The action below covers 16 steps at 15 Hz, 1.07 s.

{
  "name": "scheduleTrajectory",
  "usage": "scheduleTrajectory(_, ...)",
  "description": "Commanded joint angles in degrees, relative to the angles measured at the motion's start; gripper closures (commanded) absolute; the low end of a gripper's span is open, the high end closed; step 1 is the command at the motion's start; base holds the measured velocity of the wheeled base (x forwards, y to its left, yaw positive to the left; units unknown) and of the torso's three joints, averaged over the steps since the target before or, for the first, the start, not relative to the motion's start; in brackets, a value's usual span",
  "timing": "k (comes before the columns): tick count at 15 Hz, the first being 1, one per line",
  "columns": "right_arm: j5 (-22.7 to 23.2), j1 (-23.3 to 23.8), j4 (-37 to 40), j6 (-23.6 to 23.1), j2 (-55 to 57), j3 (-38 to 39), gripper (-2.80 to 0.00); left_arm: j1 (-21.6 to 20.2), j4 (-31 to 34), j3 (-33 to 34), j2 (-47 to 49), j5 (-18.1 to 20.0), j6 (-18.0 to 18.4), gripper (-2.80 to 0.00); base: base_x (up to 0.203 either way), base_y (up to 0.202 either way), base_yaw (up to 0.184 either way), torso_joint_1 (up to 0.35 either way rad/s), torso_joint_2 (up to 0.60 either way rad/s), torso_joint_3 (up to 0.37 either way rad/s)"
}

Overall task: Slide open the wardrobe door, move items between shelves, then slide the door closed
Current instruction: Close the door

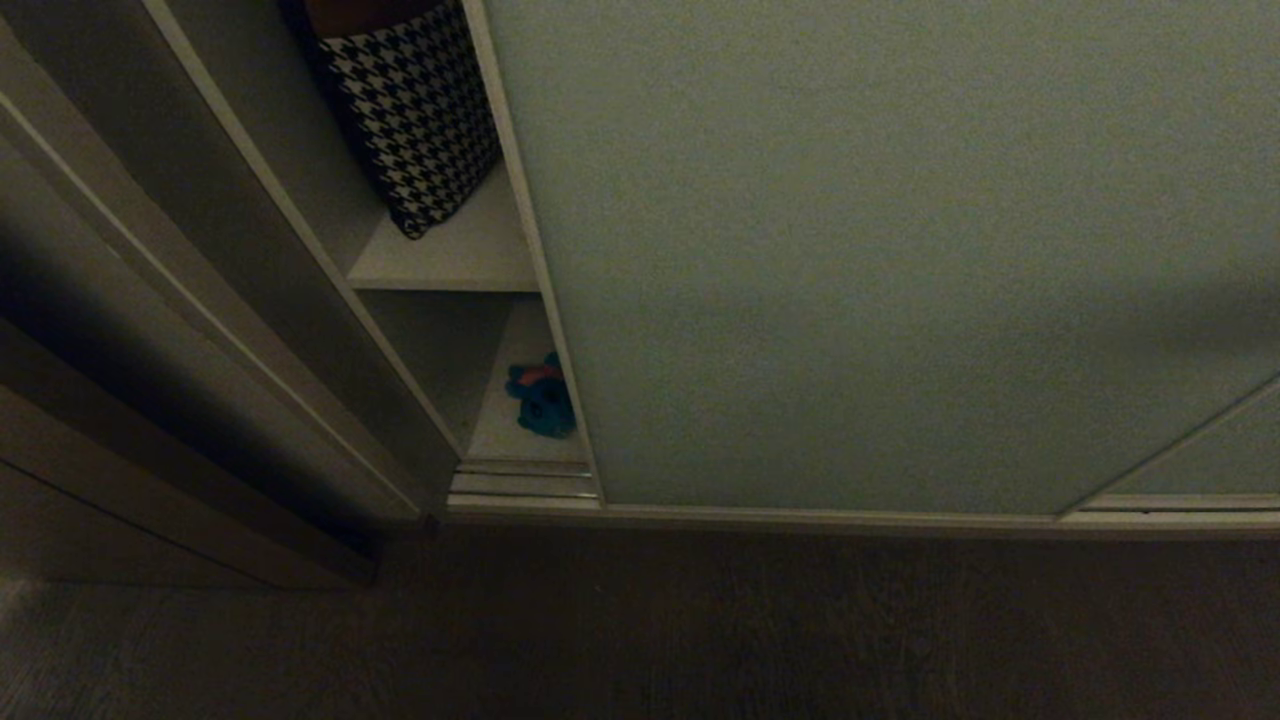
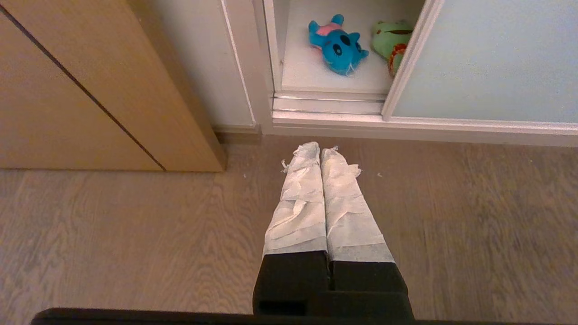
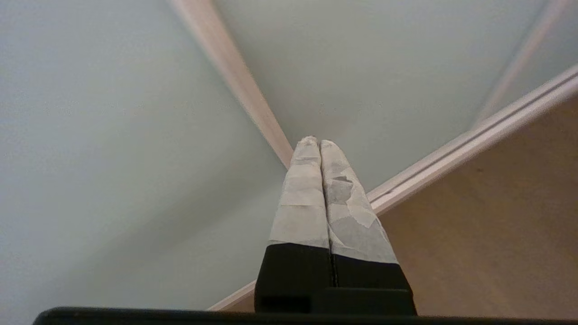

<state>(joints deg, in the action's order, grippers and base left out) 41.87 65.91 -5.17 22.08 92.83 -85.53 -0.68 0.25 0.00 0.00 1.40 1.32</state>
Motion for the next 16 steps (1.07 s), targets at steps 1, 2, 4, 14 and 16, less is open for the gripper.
scheduleTrajectory(1,1.0,-1.0,0.2,0.3,3.7,-1.9,0.00,0.0,0.0,0.0,0.1,0.0,0.0,0.00,0.000,0.000,0.000,0.000,0.00,0.000)
scheduleTrajectory(2,1.1,-1.7,0.3,0.3,5.2,-2.5,0.00,0.0,0.0,0.0,0.1,0.0,0.0,0.00,0.000,0.000,0.000,0.000,0.00,0.000)
scheduleTrajectory(4,1.2,-5.1,0.3,1.7,8.0,-3.7,0.00,0.0,0.0,0.0,0.1,0.0,0.0,0.00,0.000,0.000,0.000,0.000,0.00,0.000)
scheduleTrajectory(14,0.8,-11.6,-1.1,7.4,13.4,-7.0,0.00,0.0,0.0,0.0,0.1,0.0,0.0,0.00,0.000,0.000,0.000,0.000,0.00,0.000)
scheduleTrajectory(16,0.8,-12.6,-2.6,7.4,14.6,-7.5,0.00,0.0,0.0,0.0,0.1,0.0,0.0,0.00,0.000,0.000,0.000,0.000,0.00,0.000)
